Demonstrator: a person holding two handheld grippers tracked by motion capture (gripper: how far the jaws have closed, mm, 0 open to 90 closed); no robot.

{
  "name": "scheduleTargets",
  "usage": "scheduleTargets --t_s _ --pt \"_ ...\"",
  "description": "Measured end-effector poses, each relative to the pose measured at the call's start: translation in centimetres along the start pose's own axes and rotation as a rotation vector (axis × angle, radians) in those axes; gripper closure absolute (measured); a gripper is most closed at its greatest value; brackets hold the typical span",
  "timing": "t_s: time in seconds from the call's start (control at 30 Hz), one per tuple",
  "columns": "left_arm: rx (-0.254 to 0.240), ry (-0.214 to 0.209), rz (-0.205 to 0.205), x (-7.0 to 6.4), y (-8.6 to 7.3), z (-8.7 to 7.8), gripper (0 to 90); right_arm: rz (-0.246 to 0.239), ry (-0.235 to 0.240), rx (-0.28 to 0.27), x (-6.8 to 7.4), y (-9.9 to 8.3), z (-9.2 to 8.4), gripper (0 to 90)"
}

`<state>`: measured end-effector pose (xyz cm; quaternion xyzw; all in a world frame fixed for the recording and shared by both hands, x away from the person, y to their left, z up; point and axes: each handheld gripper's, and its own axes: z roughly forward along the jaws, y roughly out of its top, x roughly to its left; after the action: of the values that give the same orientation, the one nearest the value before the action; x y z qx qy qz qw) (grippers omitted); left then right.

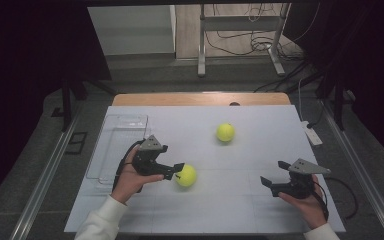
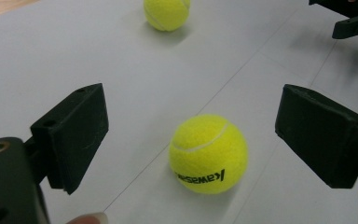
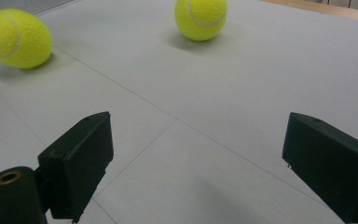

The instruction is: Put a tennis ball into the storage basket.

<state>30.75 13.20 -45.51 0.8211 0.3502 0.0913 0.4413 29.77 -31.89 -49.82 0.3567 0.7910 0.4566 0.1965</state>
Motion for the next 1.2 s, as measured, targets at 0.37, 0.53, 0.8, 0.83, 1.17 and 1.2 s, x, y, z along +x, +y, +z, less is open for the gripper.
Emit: scheduleTargets --t_s 0.37,0.53,0.8,0.83,1.17,1.2 --pt "0.074 -0.04 0.0 -0.3 0.4 1.4 8.1 0.003 0.002 0.001 0.0 0.0 0.0 8.9" --pt "0.094 -0.052 0.001 -0.4 0.4 1.7 7.5 0.002 0.001 0.002 0.0 0.0 0.0 8.9" --pt "0.134 -0.059 0.017 -0.7 0.5 2.7 6.1 0.002 0.0 0.011 0.0 0.0 0.1 8.9" --pt "0.139 -0.06 0.016 -0.7 0.5 2.9 6.0 0.003 0.0 0.009 0.0 0.0 0.1 8.9" --pt "0.204 -0.042 0.042 -1.3 0.3 4.2 4.9 0.003 0.0 0.012 0.0 -0.1 0.1 8.9" --pt "0.205 -0.042 0.041 -1.3 0.2 4.2 4.9 0.003 0.0 0.011 0.0 -0.1 0.1 8.9"
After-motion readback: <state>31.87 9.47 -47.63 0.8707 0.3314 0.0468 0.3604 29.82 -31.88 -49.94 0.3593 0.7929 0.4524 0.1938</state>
